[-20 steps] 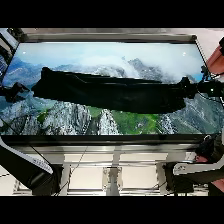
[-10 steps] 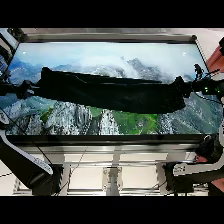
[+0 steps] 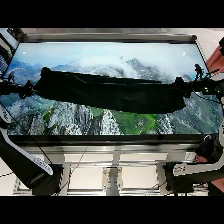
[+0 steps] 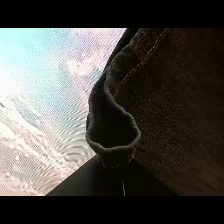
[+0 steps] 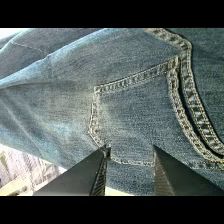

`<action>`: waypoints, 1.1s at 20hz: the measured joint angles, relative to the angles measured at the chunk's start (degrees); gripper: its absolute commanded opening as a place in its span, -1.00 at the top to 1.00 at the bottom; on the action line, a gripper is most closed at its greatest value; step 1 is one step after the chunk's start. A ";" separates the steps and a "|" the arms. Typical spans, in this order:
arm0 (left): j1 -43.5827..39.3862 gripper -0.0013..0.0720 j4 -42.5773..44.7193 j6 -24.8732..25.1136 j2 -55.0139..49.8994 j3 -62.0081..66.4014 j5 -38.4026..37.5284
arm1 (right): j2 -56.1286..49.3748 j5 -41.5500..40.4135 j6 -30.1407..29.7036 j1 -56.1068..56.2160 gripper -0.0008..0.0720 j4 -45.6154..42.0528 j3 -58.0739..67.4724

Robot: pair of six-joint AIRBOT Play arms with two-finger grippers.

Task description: Fold the clothes and pants, and hang the long-sleeved shirts on hangers.

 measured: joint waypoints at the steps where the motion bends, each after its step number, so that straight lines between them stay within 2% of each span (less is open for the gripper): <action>1: 0.02 0.90 0.76 -0.33 0.39 -0.02 -0.59 | 0.00 -0.02 0.00 0.00 0.09 -0.02 0.00; 4: 0.20 0.90 4.13 -1.86 2.95 0.00 -2.32 | 0.00 -0.02 0.00 0.00 0.09 -0.07 0.00; 8: 0.90 0.90 13.51 -2.89 7.58 0.00 -6.49 | 0.00 1.88 0.09 0.85 0.15 0.17 0.00; 12: 1.25 0.90 19.23 -2.99 11.23 -1.09 -13.66 | 0.00 3.72 -0.90 8.63 0.17 0.39 0.00; 13: 1.29 0.90 19.93 -2.67 12.57 -2.19 -14.60 | 0.00 3.26 -1.18 11.78 0.46 0.55 0.00; 15: 1.29 0.90 21.03 -2.19 15.56 -4.94 -15.54 | -0.02 -0.44 -2.08 19.93 0.93 0.83 0.00; 19: 1.31 0.90 22.53 -1.27 21.62 -10.23 -16.76 | -1.84 -16.15 -4.02 39.56 0.93 2.16 1.77; 22: 1.31 0.90 23.08 -0.57 25.00 -12.96 -17.94 | -8.98 -21.05 -2.67 50.75 0.93 2.86 8.81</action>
